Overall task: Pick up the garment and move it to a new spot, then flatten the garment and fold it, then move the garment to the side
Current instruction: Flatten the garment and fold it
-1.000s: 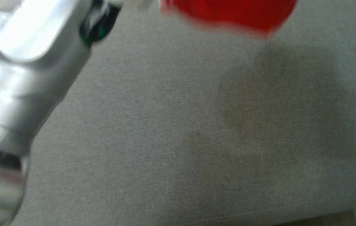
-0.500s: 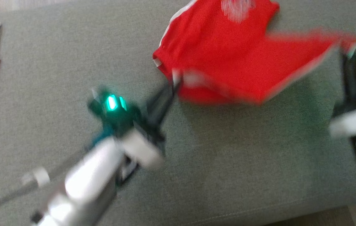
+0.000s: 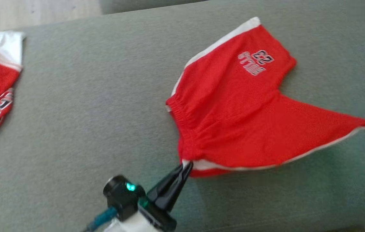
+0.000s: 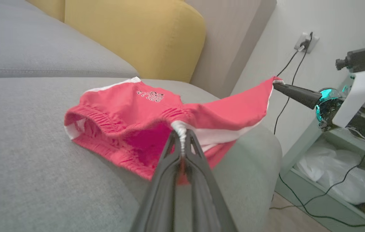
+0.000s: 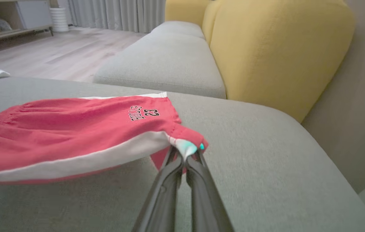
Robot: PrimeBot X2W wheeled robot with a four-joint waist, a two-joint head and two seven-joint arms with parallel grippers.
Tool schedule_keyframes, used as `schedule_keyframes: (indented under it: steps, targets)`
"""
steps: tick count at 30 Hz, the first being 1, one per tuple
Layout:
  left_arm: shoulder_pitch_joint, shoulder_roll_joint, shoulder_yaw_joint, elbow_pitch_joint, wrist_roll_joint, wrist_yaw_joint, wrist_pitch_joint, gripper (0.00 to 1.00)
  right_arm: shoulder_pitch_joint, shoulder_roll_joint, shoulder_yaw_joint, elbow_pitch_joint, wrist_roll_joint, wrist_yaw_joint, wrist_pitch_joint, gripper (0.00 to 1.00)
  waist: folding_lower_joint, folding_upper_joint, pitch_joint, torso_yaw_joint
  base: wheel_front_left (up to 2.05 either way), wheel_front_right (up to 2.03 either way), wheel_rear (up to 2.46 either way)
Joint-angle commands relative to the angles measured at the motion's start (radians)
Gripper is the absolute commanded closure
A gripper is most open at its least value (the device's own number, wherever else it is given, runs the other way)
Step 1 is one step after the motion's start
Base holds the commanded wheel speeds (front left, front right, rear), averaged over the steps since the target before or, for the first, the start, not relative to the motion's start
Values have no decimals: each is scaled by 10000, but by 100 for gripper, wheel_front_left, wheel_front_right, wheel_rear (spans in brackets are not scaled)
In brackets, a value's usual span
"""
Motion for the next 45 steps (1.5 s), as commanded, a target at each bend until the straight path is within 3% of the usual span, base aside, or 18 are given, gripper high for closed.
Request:
schedule_keyframes:
  steps: [1, 5, 12, 19, 27, 28, 29, 36, 43, 45]
  targets:
    - [-543, 64, 409, -340, -123, -57, -50, 100, -305, -578, -8, -361, 69, 65, 105, 100, 2, 0, 83, 202, 0, 0, 0]
    - [-1576, -190, 199, -37, -795, -57, 25, 100, -1222, -1247, 62, -188, 640, 65, 994, 100, 2, 0, 505, 670, 0, 0, 0]
    - [-3404, -1239, 69, 1716, -2157, -57, 499, 100, -4431, -2173, 1630, 1993, 1742, 65, 1824, 100, 2, 0, 1240, 1284, 0, 0, 0]
    - [-4963, -1844, -38, 2940, -2994, -57, 294, 100, -7524, -2516, 3407, 4178, 2268, 65, 1897, 100, 2, 0, 2005, 1779, 0, 0, 0]
    - [-5908, -2156, -59, 3579, -3266, -57, -6, 100, -9648, -2633, 4850, 6076, 2653, 65, 1450, 100, 2, 0, 2640, 2250, 0, 0, 0]
    - [-6056, -2210, -156, 3609, -3348, -57, -25, 65, -10042, -2538, 5103, 6464, 2783, 65, 1329, 3, 2, 0, 2778, 2297, 0, 0, 0]
    - [-6118, -2232, -182, 3637, -3372, -57, -32, 0, -10199, -2469, 5218, 6642, 2882, 65, 1267, 0, 2, 0, 2834, 2314, 0, 0, 0]
    - [-5792, -2351, 799, 3499, -2777, 25, -48, 0, -10317, -2199, 5850, 7605, 3712, 65, 719, 0, 2, 0, 2827, 2309, 0, 0, 0]
    - [-3680, -2406, 2824, 1406, 141, 1219, -49, 0, -9731, -2458, 6294, 8691, 4547, 65, 1058, 0, 2, 0, 2553, 2408, 0, 0, 0]
    - [-3311, -2419, 2999, 1044, 534, 1336, -49, 0, -9636, -2488, 6396, 8761, 4730, 65, 1231, 0, 2, 0, 2525, 2460, 0, 0, 0]
